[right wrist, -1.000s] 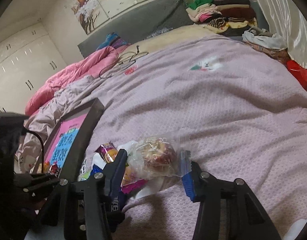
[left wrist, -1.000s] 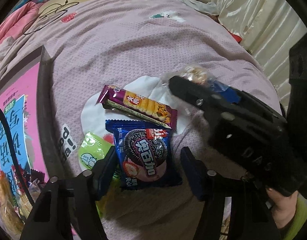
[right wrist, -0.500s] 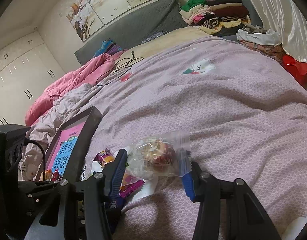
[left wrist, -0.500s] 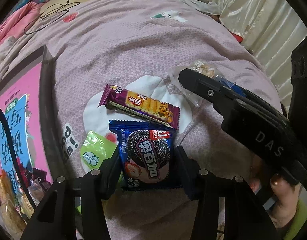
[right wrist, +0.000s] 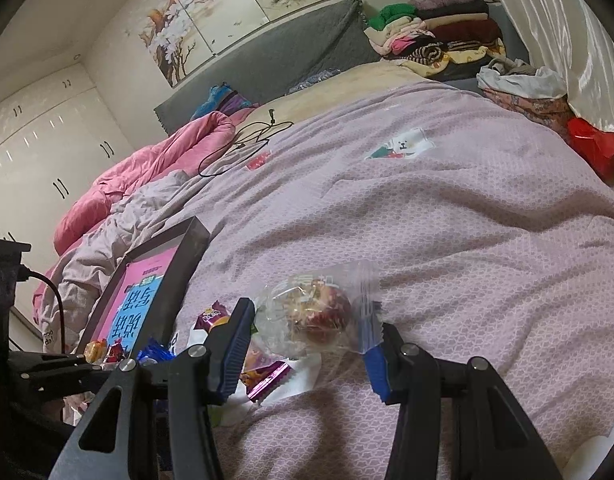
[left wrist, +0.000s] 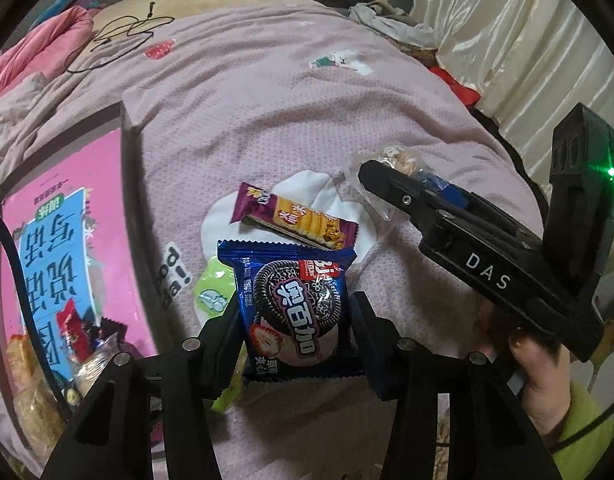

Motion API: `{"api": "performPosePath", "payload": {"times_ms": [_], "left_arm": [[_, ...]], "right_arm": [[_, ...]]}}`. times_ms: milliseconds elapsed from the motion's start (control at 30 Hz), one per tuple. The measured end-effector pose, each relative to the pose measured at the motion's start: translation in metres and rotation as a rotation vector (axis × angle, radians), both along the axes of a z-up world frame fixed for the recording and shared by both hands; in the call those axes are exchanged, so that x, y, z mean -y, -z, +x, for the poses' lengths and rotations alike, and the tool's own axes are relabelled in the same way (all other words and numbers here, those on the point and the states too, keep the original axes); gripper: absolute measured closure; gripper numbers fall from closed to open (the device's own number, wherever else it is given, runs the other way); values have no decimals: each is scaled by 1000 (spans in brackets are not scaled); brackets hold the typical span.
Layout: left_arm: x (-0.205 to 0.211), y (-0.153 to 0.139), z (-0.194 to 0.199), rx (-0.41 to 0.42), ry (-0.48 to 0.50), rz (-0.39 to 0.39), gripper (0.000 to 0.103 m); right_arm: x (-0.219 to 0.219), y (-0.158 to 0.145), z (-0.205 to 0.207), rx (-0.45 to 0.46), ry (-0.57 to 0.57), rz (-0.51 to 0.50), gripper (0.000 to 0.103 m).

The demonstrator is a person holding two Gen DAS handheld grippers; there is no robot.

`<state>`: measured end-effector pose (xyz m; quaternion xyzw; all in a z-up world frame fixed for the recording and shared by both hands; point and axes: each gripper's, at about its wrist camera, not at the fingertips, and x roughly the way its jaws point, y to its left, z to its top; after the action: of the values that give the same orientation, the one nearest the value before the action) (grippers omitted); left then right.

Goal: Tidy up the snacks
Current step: 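Lift the Oreo packet and bagged bun and carry them over the tray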

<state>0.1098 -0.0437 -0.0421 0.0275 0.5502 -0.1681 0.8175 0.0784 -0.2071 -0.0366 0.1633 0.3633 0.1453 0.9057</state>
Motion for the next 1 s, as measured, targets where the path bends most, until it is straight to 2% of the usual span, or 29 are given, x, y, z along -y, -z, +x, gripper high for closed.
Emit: {"api": "performPosePath", "payload": {"times_ms": [467,1000], "left_arm": [[-37,-19,-14,31,-64,-14,50],[-71,-37,-25,61,-108,-22,50]], "right_arm": [[-23,-20,-20,102,-80,-62,52],[-38,-38,-49,140,-113,-22,52]]}}
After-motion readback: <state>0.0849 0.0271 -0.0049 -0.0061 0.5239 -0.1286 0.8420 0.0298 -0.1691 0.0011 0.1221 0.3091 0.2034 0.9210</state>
